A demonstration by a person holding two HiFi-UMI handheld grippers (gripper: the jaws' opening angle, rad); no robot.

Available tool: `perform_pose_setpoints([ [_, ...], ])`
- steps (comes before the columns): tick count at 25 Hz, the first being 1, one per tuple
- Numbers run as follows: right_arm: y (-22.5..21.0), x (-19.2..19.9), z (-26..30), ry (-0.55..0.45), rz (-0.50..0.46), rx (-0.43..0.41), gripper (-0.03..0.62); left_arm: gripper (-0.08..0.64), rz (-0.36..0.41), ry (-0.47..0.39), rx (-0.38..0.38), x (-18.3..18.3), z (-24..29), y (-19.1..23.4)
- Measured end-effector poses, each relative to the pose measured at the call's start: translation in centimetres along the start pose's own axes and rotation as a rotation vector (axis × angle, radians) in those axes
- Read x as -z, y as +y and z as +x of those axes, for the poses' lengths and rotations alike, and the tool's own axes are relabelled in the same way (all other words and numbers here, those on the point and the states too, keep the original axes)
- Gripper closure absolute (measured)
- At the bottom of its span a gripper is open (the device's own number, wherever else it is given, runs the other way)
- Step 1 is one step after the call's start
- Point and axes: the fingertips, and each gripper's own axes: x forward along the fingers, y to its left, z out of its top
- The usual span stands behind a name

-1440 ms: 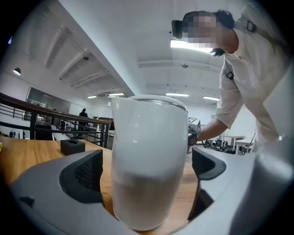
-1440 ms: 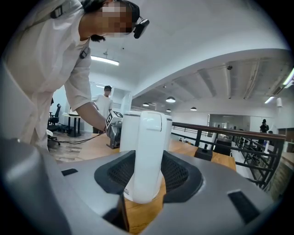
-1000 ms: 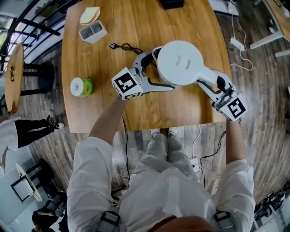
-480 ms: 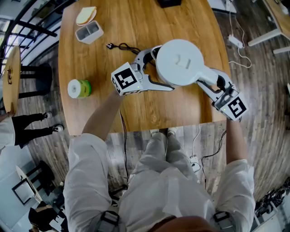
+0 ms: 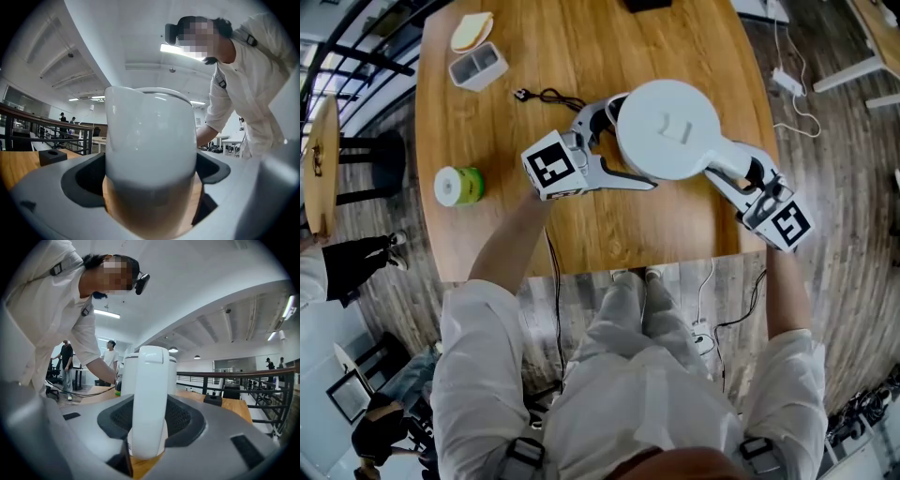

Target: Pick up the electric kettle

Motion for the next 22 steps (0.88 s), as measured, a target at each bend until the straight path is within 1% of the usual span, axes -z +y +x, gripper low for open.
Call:
perform_pose_setpoints([
  [1, 0.12, -0.08, 0.01, 0.004, -0.007, -0.001, 0.448, -0.023, 0.002, -0.001, -0.001, -0.03, -0.01, 0.02],
  [4, 0.22, -0.07, -0.08, 0.013, -0.002, -0.001, 0.471, -0.023, 0.015, 0.008, 0.007, -0.13, -0.01, 0.0],
  [7, 0.17, 0.1, -0.13, 0.015, 0.014, -0.018, 0.476, -0.023, 0.013, 0.018, 0.013, 0.0, -0.01, 0.01],
  [13, 0.55, -0.1, -0.07, -0.003, 0.045, -0.095, 0.48, -0.023, 0.008, 0.014, 0.022, 0.0, 0.01, 0.05],
  [16, 0.57, -0.06, -0.03, -0.004, 0.05, -0.101, 0.482, -0.023, 0.002, 0.025, 0.022, 0.15, -0.04, -0.03],
  [22, 0.54, 0.04, -0.09, 0.0, 0.05, -0.104, 0.482, -0.023, 0.01, 0.007, 0.011, 0.1, 0.0, 0.03],
])
